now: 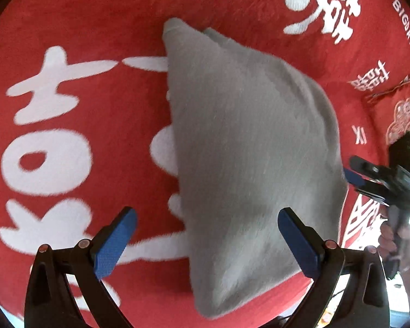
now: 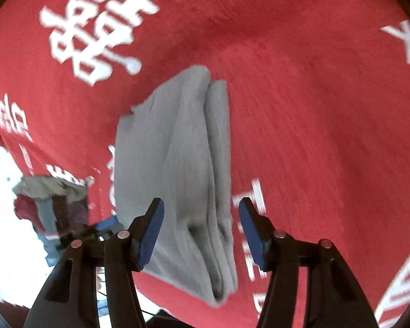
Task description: Fold small clothes
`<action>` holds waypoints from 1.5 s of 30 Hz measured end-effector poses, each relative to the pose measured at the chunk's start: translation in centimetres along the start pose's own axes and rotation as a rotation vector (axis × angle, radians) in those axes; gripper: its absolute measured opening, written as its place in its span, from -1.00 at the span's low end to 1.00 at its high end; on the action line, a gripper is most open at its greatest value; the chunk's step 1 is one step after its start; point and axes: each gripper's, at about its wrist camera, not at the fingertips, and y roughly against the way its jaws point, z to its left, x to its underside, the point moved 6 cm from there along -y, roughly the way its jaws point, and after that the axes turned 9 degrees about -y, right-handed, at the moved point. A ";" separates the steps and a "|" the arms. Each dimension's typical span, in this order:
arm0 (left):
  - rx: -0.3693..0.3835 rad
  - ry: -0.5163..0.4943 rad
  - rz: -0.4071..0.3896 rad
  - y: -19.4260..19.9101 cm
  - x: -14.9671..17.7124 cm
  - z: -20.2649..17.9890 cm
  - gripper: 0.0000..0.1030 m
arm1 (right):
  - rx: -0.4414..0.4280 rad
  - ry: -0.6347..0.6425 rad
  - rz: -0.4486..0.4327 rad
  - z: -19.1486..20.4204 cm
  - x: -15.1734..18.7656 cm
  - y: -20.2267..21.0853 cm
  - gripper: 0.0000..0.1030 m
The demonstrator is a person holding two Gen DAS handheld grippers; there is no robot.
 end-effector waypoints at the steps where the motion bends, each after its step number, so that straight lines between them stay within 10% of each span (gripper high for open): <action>1: 0.022 -0.003 -0.003 -0.3 -0.4 0.0 1.00 | -0.007 -0.003 0.004 0.0 -0.5 -0.3 0.18; 13: 0.102 -0.069 0.010 -2.9 -1.0 -1.5 1.00 | -0.131 0.013 0.165 0.5 -4.4 -5.1 0.22; 29: 0.026 -0.058 -0.011 -3.7 -2.6 -3.2 0.99 | -0.246 -0.019 0.173 2.2 -5.2 -7.3 0.18; 31: 0.018 -0.055 -0.026 -3.3 -2.8 -3.8 0.77 | -0.192 -0.011 0.167 2.3 -4.9 -7.2 -0.20; 36: 0.023 -0.099 -0.071 -1.5 -2.6 -4.4 0.22 | -0.233 -0.008 0.130 4.3 -4.0 -5.9 -0.30; 45: 0.108 -0.076 -0.116 2.8 -1.3 -4.5 0.18 | -0.290 -0.046 0.128 7.8 -1.0 -3.2 -0.31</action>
